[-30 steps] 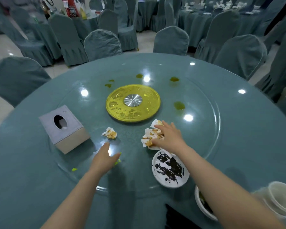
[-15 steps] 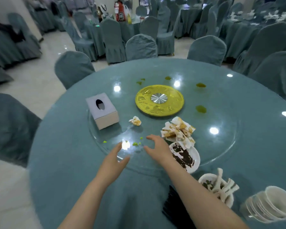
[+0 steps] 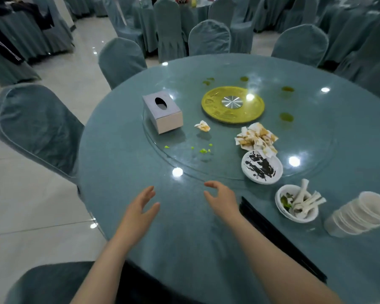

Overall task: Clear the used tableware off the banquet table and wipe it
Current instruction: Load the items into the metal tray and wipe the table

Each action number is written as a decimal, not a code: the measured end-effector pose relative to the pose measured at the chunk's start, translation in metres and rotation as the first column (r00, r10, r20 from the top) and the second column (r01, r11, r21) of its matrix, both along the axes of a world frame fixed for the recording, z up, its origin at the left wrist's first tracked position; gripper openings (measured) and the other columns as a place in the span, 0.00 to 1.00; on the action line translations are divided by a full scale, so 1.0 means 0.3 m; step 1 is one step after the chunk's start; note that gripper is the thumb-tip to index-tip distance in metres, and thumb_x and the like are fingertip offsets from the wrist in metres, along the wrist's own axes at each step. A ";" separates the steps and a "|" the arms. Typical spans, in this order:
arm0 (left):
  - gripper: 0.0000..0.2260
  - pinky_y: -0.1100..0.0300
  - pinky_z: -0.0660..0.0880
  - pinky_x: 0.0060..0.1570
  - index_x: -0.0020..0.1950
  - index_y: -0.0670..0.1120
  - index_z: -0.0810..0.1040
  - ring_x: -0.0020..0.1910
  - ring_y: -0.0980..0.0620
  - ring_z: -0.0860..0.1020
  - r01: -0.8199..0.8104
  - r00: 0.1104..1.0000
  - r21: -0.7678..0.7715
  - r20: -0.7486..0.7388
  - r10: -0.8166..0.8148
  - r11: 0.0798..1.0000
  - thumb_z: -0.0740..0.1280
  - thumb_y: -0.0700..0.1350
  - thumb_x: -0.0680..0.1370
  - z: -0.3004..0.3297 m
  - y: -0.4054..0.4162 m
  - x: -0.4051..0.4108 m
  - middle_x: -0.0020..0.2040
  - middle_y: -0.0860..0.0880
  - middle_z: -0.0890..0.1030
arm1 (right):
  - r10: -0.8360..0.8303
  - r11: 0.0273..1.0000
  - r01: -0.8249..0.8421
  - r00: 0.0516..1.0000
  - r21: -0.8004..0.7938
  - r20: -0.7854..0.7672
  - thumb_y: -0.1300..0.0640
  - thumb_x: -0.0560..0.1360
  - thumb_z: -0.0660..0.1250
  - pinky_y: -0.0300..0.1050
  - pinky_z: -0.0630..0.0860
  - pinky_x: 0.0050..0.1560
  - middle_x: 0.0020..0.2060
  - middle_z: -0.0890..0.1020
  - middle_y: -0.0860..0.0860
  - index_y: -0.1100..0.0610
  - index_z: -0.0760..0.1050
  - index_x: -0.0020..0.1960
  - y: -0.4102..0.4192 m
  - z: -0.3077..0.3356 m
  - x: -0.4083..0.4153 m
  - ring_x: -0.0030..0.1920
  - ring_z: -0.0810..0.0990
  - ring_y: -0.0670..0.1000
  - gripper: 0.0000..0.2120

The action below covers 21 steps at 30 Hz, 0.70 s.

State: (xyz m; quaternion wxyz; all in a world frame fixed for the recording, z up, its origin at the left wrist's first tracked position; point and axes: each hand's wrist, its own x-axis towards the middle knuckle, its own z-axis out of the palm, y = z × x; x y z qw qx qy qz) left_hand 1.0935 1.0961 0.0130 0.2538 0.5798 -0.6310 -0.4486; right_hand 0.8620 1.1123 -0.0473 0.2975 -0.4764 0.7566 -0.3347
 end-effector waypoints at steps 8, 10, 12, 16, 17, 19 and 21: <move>0.18 0.63 0.68 0.61 0.69 0.42 0.70 0.59 0.53 0.75 0.180 0.984 -0.017 0.006 -0.180 0.984 0.64 0.36 0.79 0.057 0.360 0.197 0.60 0.47 0.77 | -0.190 0.973 0.204 0.973 -0.109 0.128 0.61 0.74 0.68 0.38 0.72 0.56 0.52 0.82 0.47 0.55 0.79 0.57 0.502 -0.068 0.250 0.54 0.79 0.46 0.11; 0.17 0.67 0.69 0.57 0.67 0.43 0.72 0.56 0.55 0.76 0.281 0.960 -0.022 0.008 -0.281 0.959 0.64 0.36 0.79 0.059 0.460 0.197 0.58 0.47 0.78 | -0.269 0.948 0.295 0.942 -0.116 0.199 0.61 0.74 0.68 0.38 0.73 0.55 0.49 0.82 0.45 0.52 0.78 0.54 0.688 -0.088 0.308 0.51 0.79 0.45 0.10; 0.15 0.76 0.70 0.50 0.66 0.44 0.73 0.51 0.59 0.77 0.373 0.928 -0.017 0.007 -0.373 0.928 0.64 0.37 0.79 0.050 0.557 0.188 0.56 0.49 0.78 | -0.355 0.917 0.388 0.899 -0.093 0.255 0.61 0.74 0.69 0.38 0.74 0.54 0.46 0.81 0.43 0.49 0.77 0.52 0.865 -0.103 0.354 0.49 0.80 0.43 0.10; 0.13 0.76 0.71 0.48 0.63 0.46 0.75 0.50 0.64 0.77 0.564 0.825 0.065 -0.008 -0.565 0.823 0.64 0.38 0.79 0.005 0.738 0.111 0.54 0.51 0.80 | -0.545 0.815 0.579 0.787 -0.040 0.289 0.63 0.74 0.68 0.27 0.74 0.48 0.43 0.81 0.40 0.50 0.77 0.50 1.176 -0.133 0.389 0.44 0.78 0.34 0.10; 0.12 0.74 0.71 0.50 0.62 0.47 0.75 0.50 0.61 0.78 0.615 0.787 0.090 -0.006 -0.617 0.784 0.64 0.38 0.79 -0.009 0.780 0.084 0.54 0.52 0.80 | -0.589 0.787 0.617 0.757 -0.012 0.284 0.63 0.74 0.69 0.24 0.72 0.45 0.42 0.81 0.39 0.50 0.77 0.50 1.246 -0.144 0.393 0.43 0.78 0.33 0.09; 0.11 0.73 0.70 0.50 0.60 0.48 0.76 0.52 0.59 0.79 0.690 0.719 0.124 -0.004 -0.695 0.713 0.64 0.39 0.79 -0.041 0.861 0.028 0.52 0.53 0.81 | -0.672 0.720 0.692 0.679 0.049 0.295 0.62 0.74 0.69 0.23 0.71 0.43 0.41 0.81 0.40 0.51 0.78 0.51 1.378 -0.166 0.405 0.43 0.77 0.33 0.09; 0.10 0.75 0.70 0.48 0.59 0.51 0.77 0.52 0.61 0.79 0.728 0.677 0.157 -0.013 -0.736 0.667 0.64 0.41 0.79 -0.077 0.928 -0.021 0.52 0.55 0.82 | -0.737 0.656 0.747 0.604 0.107 0.304 0.60 0.74 0.69 0.30 0.73 0.47 0.42 0.81 0.43 0.52 0.78 0.52 1.483 -0.196 0.417 0.44 0.79 0.38 0.08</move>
